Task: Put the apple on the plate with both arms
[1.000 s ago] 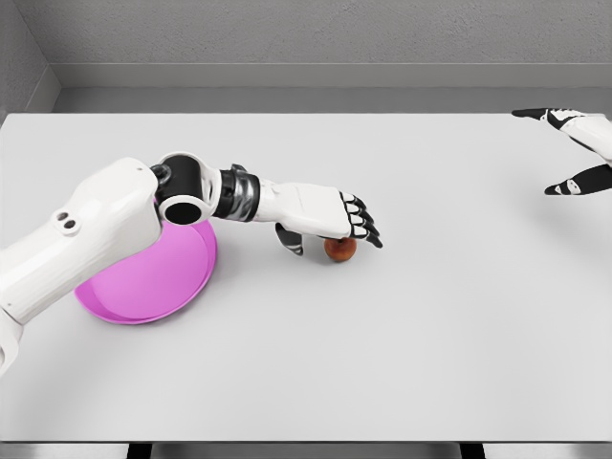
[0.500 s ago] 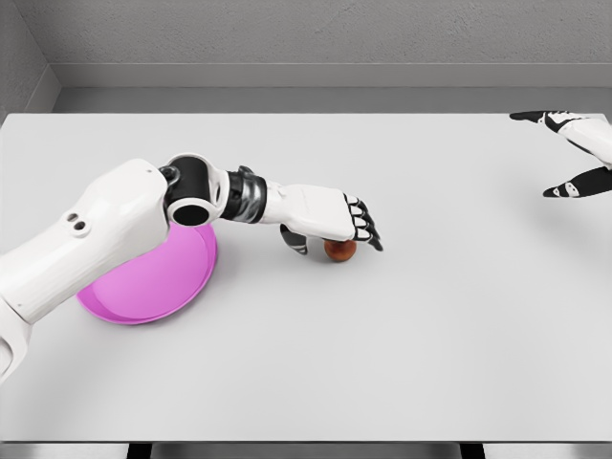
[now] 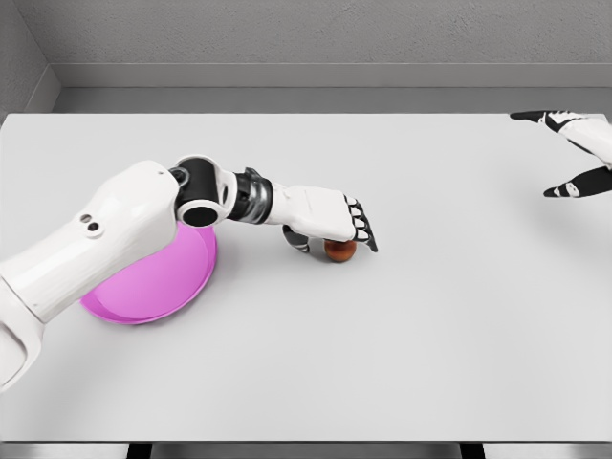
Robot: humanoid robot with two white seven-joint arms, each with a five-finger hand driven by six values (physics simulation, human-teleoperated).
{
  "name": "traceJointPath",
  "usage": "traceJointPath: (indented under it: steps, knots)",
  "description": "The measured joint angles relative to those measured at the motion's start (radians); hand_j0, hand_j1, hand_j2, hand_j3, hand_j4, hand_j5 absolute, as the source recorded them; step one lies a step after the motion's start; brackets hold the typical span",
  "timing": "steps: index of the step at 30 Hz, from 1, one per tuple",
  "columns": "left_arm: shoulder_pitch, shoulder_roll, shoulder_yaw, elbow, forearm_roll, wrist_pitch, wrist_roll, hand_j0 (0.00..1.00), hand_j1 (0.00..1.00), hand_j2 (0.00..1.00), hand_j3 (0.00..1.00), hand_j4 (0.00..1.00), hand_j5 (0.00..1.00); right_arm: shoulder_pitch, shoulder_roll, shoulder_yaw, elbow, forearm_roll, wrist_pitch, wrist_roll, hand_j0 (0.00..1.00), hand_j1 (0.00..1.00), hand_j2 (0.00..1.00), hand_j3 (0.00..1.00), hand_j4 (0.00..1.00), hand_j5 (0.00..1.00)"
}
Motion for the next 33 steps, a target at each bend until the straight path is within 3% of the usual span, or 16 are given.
traceJointPath:
  steps: [33]
  knots:
    - [0.003,-0.005,-0.027,-0.008,-0.006,0.000,0.000,0.70,0.70,0.70,0.70,0.70,0.70,0.002,-0.001,0.000,0.000,0.000,0.000,0.000,1.00,1.00,1.00,1.00,1.00,1.00]
